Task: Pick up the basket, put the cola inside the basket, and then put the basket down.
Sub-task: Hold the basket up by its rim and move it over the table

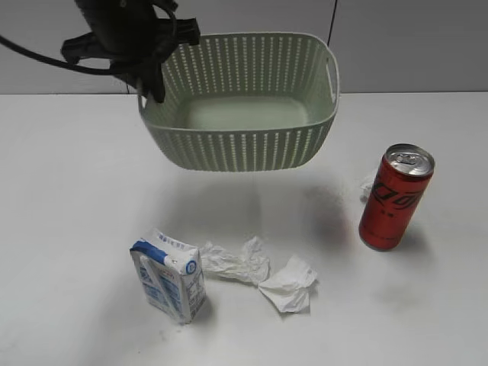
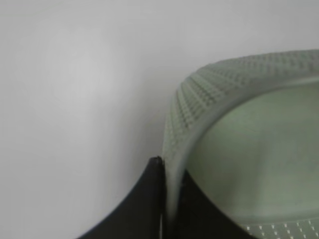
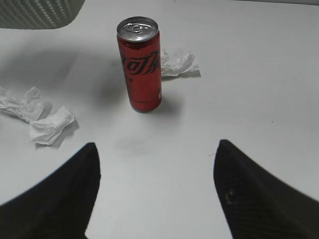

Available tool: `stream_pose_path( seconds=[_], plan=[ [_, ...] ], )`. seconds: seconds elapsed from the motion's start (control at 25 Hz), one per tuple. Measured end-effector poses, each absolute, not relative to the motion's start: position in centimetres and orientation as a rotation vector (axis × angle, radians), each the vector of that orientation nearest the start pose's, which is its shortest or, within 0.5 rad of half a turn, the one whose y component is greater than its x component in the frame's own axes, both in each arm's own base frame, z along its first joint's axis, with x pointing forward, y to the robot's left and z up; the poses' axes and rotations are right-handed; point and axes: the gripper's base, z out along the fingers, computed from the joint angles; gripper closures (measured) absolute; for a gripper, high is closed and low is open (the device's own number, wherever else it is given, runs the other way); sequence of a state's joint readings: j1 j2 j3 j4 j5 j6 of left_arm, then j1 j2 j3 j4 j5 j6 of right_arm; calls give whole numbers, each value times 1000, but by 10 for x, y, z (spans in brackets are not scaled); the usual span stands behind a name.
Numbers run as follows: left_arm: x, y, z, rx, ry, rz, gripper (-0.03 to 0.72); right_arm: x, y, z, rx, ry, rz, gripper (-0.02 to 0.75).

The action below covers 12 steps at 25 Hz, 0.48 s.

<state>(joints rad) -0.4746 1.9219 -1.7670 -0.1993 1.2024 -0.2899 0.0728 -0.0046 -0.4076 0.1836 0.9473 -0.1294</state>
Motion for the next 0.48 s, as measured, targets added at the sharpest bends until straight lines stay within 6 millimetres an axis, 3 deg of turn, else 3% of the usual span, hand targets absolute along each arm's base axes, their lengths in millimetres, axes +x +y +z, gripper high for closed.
stream_pose_path(
  seconds=[0.24, 0.48],
  plan=[
    [314, -194, 295, 207, 2844, -461, 688, 8, 17, 271, -157, 1989, 252, 187],
    [313, -190, 294, 205, 2784, -440, 688, 36, 22, 303, -121, 2101, 321, 178]
  ],
)
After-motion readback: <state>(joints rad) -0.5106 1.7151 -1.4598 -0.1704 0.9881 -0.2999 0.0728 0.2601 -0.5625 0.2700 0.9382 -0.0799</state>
